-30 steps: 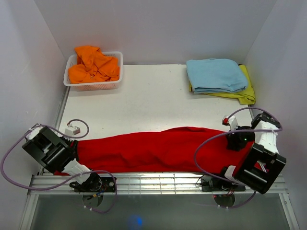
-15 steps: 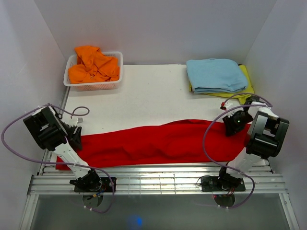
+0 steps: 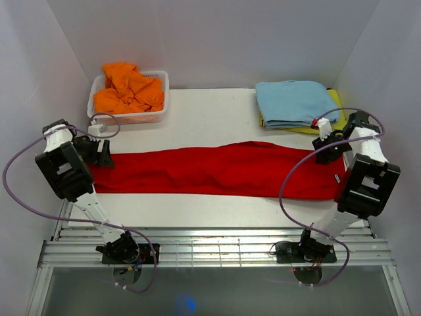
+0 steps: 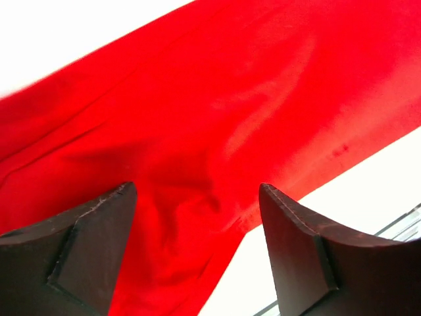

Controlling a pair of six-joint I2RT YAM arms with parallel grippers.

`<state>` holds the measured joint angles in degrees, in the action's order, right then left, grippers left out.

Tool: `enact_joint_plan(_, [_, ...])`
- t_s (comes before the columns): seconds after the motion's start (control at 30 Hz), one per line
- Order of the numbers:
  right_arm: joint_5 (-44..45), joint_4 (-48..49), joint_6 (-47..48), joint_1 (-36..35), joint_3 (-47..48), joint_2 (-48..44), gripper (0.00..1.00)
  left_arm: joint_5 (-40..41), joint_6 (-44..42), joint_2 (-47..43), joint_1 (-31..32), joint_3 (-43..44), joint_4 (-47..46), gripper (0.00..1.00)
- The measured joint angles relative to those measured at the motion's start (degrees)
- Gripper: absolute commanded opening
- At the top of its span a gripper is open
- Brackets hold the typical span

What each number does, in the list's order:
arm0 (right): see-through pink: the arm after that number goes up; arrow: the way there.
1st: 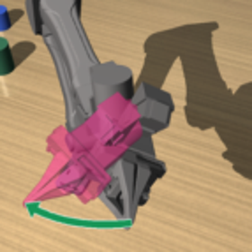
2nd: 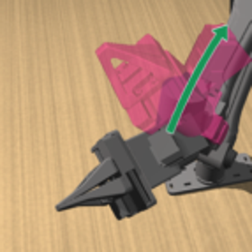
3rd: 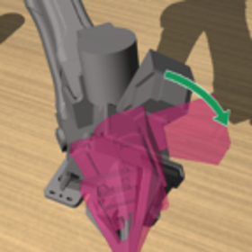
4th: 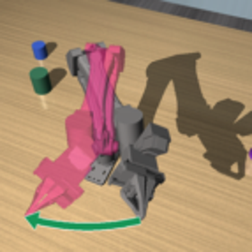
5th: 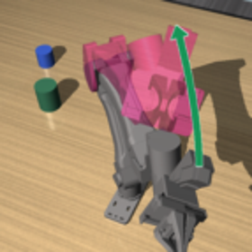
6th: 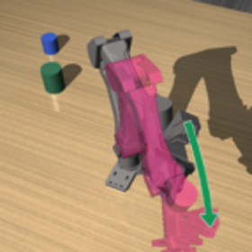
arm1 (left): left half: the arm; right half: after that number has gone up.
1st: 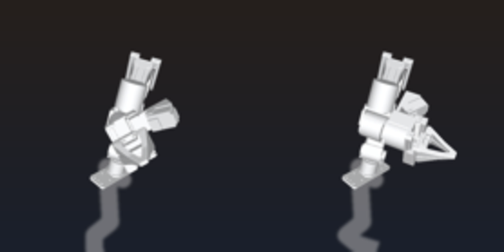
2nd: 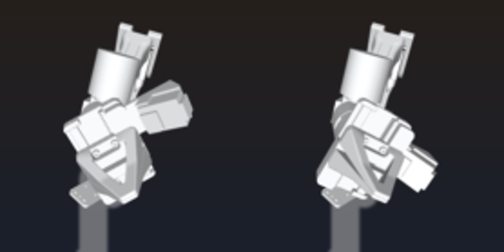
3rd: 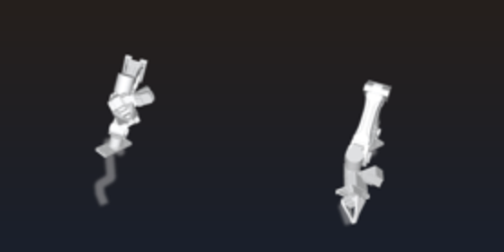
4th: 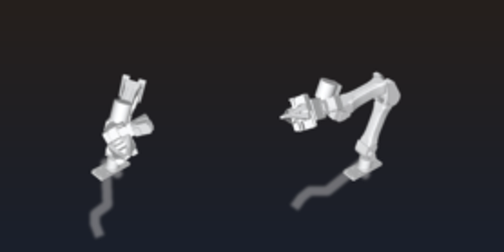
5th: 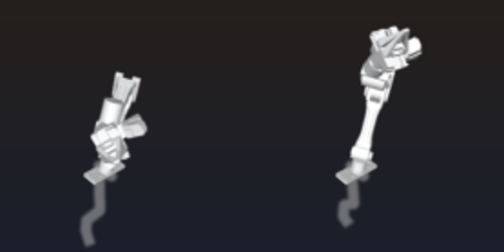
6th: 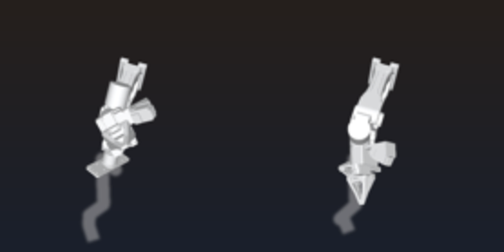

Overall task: Fold and stack the trousers
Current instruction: Fold the trousers

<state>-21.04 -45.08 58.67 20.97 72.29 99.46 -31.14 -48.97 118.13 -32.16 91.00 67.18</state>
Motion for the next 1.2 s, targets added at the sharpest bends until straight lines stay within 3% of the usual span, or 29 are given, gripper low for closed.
enact_joint_plan(0.2, [-5.95, -7.1, 3.23, -4.98, 3.13, -11.65, 0.45, -3.72, -9.18, -9.64, -1.99, 3.74, 4.76, 0.93])
enact_joint_plan(0.37, [-5.79, -7.02, 1.53, -20.98, -0.37, -20.46, 0.43, -3.89, -17.27, -15.54, -5.62, 6.27, 6.99, 0.93])
enact_joint_plan(0.5, [-2.4, -4.35, -1.22, -34.97, -8.41, -21.81, 0.39, -2.6, -23.1, -15.1, -9.11, 3.93, 7.93, 0.94])
enact_joint_plan(0.6, [0.92, -3.48, -1.73, -41.29, -13.77, -20.63, 0.45, -1.16, -27.15, -14.16, -11.5, 0.61, 8.17, 0.94])
enact_joint_plan(0.7, [3.98, -3.15, -1.55, -42.66, -16.55, -20.26, 0.6, -0.13, -31.98, -14.32, -13.97, -3.02, 8.7, 0.95])
enact_joint_plan(0.87, [7.93, -2.67, -0.63, -43.25, -19.04, -22.01, 0.7, 1.6, -42.82, -17.99, -17.42, -14.56, 4.55, 0.96])
enact_joint_plan(1.0, [10.34, -2.32, 0.48, -44.0, -22.6, -25.07, 0.71, 2.86, -50.38, -22.97, -18.25, -22.51, 0.85, 0.97])
enact_joint_plan(1.2, [15.06, -0.74, 2.01, -44.3, -28.46, -26.47, 0.65, 2.19, -56.08, -26.25, -18.1, -26.16, -6.54, 0.92])
